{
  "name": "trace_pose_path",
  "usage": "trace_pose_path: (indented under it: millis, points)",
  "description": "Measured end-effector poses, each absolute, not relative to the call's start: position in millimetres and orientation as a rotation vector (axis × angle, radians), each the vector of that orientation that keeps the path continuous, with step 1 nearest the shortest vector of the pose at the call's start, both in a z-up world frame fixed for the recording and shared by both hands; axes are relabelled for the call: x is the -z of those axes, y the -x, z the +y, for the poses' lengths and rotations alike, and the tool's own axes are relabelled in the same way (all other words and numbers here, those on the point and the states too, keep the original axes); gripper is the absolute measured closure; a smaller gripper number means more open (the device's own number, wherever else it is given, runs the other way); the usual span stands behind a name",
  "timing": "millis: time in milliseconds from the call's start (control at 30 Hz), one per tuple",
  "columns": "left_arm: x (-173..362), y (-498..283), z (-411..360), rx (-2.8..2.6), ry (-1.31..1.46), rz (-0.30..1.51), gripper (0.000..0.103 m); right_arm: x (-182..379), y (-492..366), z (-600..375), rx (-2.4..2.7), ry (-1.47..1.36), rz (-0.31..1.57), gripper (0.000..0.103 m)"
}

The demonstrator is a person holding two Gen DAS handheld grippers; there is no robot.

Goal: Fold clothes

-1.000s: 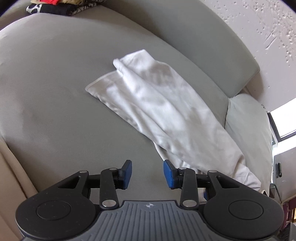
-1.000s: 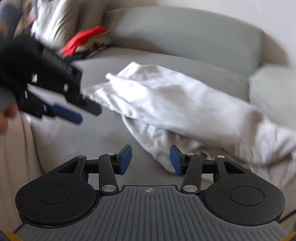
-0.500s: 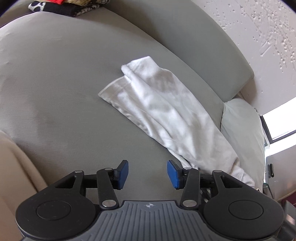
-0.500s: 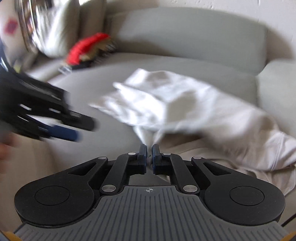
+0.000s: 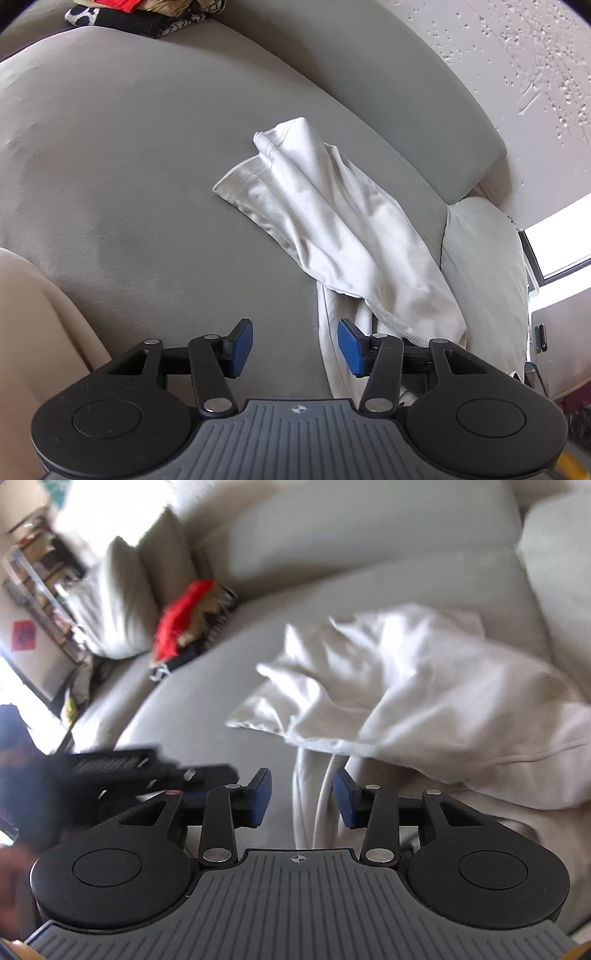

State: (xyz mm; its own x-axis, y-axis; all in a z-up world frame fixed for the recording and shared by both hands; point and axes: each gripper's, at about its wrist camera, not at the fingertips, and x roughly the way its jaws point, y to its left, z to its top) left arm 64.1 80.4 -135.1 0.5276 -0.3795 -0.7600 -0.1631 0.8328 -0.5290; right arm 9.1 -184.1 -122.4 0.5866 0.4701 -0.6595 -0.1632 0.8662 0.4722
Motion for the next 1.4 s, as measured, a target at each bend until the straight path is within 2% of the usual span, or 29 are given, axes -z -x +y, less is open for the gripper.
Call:
trace_pose_path:
  millis: [67, 133, 233, 300, 400, 767, 833, 967, 1000, 1100, 1300, 1400]
  points:
    - [138.6, -66.7, 77.2, 0.154, 0.586, 1.043, 0.055, 134.0, -33.0, -178.5, -0.354, -0.413, 0.89, 0.063]
    - [143.8, -69.5, 75.1, 0.173, 0.587, 1.065, 0.055, 133.2, -47.1, -188.6, -0.25, -0.45, 0.792, 0.069]
    - [155.9, -77.0, 75.0, 0.216, 0.637, 1.086, 0.055, 124.7, -59.1, -220.5, -0.006, -0.502, 0.683, 0.069]
    - [163.6, -84.9, 74.2, 0.232, 0.667, 1.097, 0.055, 120.7, -60.6, -235.1, 0.012, -0.533, 0.685, 0.068]
    - [176.0, -99.2, 71.8, 0.247, 0.73, 1.102, 0.057, 116.3, -54.1, -245.0, -0.007, -0.535, 0.687, 0.061]
    - [194.4, -140.9, 59.2, 0.279, 0.809, 1.149, 0.057, 110.8, -19.6, -258.5, -0.1, -0.615, 0.669, 0.058]
    - [191.8, -144.0, 57.1, 0.273, 0.783, 1.169, 0.063, 101.0, -4.1, -267.9, -0.094, -0.64, 0.636, 0.057]
    - [187.2, -144.4, 55.7, 0.238, 0.737, 1.187, 0.098, 80.7, 33.3, -289.7, -0.045, -0.656, 0.568, 0.051]
    - [186.6, -142.5, 56.2, 0.231, 0.744, 1.179, 0.1, 77.0, 42.8, -294.7, -0.03, -0.656, 0.556, 0.051]
    - [182.0, -133.2, 58.7, 0.214, 0.773, 1.127, 0.102, 75.6, 64.2, -309.0, 0.04, -0.656, 0.558, 0.051]
    - [123.4, -88.9, 96.9, 0.087, 0.661, 0.87, 0.102, 93.7, 82.3, -330.9, 0.167, -0.71, 0.64, 0.05]
    - [112.5, -66.2, 119.5, -0.023, 0.622, 0.844, 0.102, 107.9, 79.1, -328.4, 0.197, -0.692, 0.686, 0.05]
